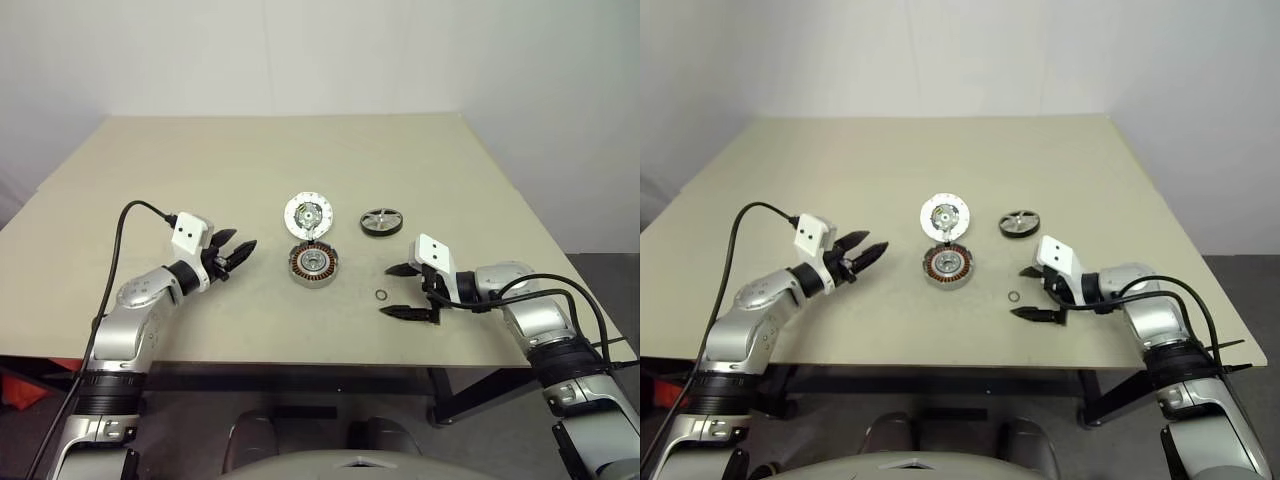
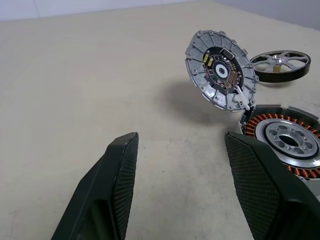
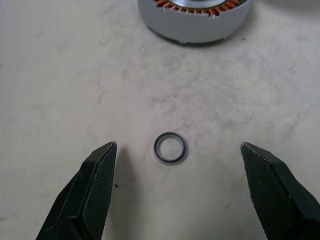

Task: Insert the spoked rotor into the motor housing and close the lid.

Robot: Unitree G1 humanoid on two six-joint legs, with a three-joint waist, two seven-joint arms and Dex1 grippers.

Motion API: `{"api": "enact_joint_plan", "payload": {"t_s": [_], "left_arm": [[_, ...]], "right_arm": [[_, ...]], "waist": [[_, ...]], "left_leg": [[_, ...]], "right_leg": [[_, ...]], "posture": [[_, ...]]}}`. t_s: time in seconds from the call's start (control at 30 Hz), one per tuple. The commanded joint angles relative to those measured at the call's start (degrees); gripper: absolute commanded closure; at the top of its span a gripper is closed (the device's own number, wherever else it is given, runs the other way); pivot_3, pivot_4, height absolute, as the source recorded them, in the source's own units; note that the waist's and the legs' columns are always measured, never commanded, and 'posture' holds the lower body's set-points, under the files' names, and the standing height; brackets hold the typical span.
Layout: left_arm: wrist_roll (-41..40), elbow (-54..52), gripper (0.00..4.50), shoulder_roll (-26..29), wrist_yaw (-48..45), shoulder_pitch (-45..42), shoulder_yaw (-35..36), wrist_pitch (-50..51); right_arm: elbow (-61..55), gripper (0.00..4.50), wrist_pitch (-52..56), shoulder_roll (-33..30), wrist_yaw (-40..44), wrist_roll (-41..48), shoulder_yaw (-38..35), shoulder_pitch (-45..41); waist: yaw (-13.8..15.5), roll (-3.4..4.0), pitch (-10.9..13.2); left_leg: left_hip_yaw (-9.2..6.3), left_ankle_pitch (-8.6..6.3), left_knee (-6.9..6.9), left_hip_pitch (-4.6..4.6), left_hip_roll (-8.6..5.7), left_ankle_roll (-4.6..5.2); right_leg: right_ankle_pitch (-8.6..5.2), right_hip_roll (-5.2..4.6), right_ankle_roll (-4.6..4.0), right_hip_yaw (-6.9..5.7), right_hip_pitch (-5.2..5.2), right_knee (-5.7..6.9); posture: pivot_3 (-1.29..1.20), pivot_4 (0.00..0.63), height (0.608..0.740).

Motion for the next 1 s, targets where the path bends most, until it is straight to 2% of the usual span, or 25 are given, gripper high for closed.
{"api": "enact_joint_plan", "payload": {"t_s": [0.03,0.27,0.5,0.6,0.7,1.0], "left_arm": [[0.02,-1.08,1.61,1.07,-0.24,-0.59,1.27,-0.69],[-0.05,-1.19,1.61,1.47,-0.32,-0.47,1.27,-0.48],[-0.03,-1.38,1.61,1.73,-0.23,-0.43,1.38,-0.46],[-0.06,-1.48,1.61,1.86,-0.21,-0.32,1.49,-0.48],[0.00,-1.45,1.61,1.89,-0.20,-0.36,1.53,-0.53],[0.19,-1.05,1.61,1.94,-0.31,-0.70,1.54,-0.78]], "right_arm": [[-2.37,0.03,-0.49,-0.07,-0.71,-0.20,0.33,0.33],[-1.40,0.03,-0.26,0.89,-1.36,-0.01,0.77,0.41],[4.83,0.03,-2.94,2.57,-1.92,-1.04,0.89,-2.03],[7.38,0.63,-4.34,3.08,-2.00,-1.25,0.82,-2.81],[8.51,1.56,-5.95,3.17,-2.04,-1.41,0.92,-2.79],[6.59,1.56,-5.94,2.53,-1.86,-0.94,0.80,-1.71]], "waist": [[0.00,0.00,0.00],[-0.03,0.00,0.00],[-0.27,-0.04,-0.03],[-0.28,-0.05,-0.03],[-0.23,-0.06,-0.04],[-0.23,-0.12,-0.07]], "left_leg": [[0.00,0.00,0.00,0.00,0.00,0.00],[0.00,0.00,0.00,0.03,0.00,0.00],[0.00,0.02,0.00,0.08,0.02,-0.03],[0.00,0.04,0.01,0.18,0.02,-0.06],[0.00,0.04,0.01,0.32,0.01,-0.06],[0.00,0.04,0.00,0.37,0.02,-0.05]], "right_leg": [[0.00,0.00,0.00,0.00,0.00,0.00],[0.00,0.00,0.00,0.00,0.02,0.00],[0.00,0.00,0.00,0.00,0.05,0.00],[0.00,0.00,0.00,0.00,0.14,0.00],[0.00,0.00,0.01,0.00,0.31,-0.02],[-0.01,0.00,0.01,-0.01,0.39,-0.07]], "posture": [[0.00,0.000,0.740],[0.00,0.000,0.740],[0.00,0.000,0.740],[0.00,0.000,0.740],[0.00,0.000,0.740],[0.00,0.000,0.740]]}}
